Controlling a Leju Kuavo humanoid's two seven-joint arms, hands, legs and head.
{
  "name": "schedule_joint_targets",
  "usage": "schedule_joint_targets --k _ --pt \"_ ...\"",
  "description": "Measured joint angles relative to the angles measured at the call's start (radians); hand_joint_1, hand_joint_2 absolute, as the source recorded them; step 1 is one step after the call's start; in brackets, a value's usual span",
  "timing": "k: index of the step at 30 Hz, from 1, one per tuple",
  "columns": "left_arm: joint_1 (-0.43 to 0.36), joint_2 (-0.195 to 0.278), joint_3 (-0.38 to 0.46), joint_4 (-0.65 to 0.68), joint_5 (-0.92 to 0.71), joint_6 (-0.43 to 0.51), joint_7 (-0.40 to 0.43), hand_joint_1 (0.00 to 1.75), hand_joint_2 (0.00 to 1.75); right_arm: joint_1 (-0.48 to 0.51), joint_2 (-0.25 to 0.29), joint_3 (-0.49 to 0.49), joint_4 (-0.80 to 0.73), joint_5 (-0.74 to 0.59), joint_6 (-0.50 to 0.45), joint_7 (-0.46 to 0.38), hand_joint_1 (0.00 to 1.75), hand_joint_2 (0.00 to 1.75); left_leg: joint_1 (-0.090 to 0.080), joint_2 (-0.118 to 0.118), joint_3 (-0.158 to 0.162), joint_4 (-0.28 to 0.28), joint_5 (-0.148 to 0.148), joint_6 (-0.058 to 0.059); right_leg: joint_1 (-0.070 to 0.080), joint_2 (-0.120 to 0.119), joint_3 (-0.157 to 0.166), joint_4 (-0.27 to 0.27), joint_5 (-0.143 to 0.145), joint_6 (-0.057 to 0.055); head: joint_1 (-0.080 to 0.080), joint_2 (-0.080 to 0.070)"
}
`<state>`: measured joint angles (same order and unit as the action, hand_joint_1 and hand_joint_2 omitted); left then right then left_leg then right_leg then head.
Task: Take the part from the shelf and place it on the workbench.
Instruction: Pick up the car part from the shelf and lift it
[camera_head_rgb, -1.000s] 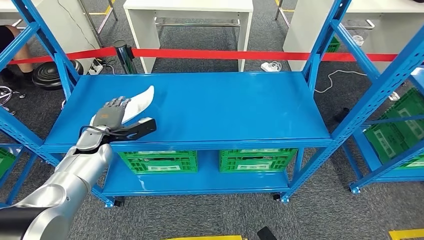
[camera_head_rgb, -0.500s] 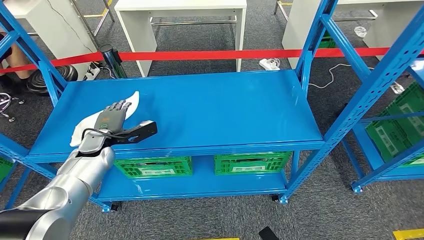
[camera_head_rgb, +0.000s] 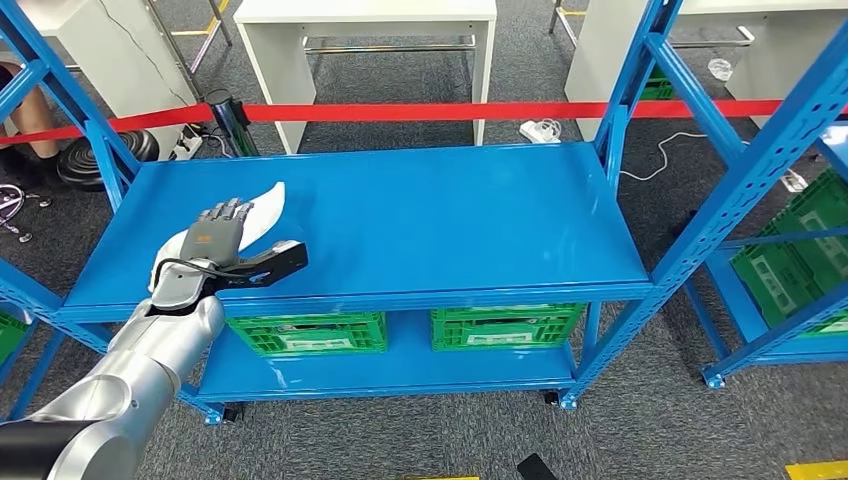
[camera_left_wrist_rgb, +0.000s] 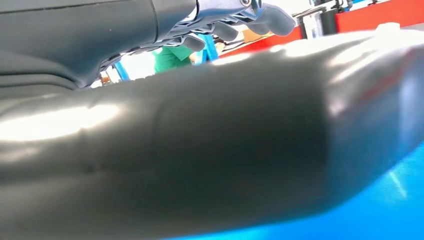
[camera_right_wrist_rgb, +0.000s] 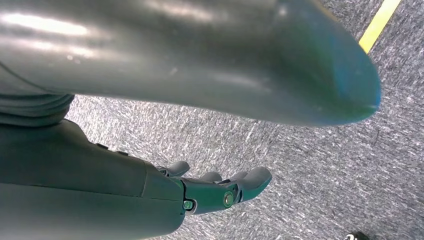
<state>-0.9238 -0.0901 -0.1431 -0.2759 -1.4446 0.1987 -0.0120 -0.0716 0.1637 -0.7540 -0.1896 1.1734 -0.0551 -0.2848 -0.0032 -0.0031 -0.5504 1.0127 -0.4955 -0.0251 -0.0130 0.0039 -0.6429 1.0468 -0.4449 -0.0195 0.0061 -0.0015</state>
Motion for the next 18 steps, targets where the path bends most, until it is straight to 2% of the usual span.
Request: schedule_joint_targets --k 12,18 --pt "0.0 0.007 0.025 0.0 0.027 -0.058 0.001 0.0 0.0 0.0 0.0 0.0 0.0 0.0 -0.001 -0.001 0.0 0.0 0.0 0.0 0.002 0.001 -0.002 0.003 -0.001 0.0 0.004 -0.003 0.001 0.002 0.0 0.0" --pt "0.002 0.013 0.038 0.004 0.028 -0.062 0.0 0.0 0.0 0.0 0.0 0.0 0.0 0.0 -0.002 -0.002 0.0 0.0 -0.005 0.0 0.0 0.006 -0.005 0.009 -0.004 -0.001 0.005 -0.006 0.003 0.007 0.0 0.0"
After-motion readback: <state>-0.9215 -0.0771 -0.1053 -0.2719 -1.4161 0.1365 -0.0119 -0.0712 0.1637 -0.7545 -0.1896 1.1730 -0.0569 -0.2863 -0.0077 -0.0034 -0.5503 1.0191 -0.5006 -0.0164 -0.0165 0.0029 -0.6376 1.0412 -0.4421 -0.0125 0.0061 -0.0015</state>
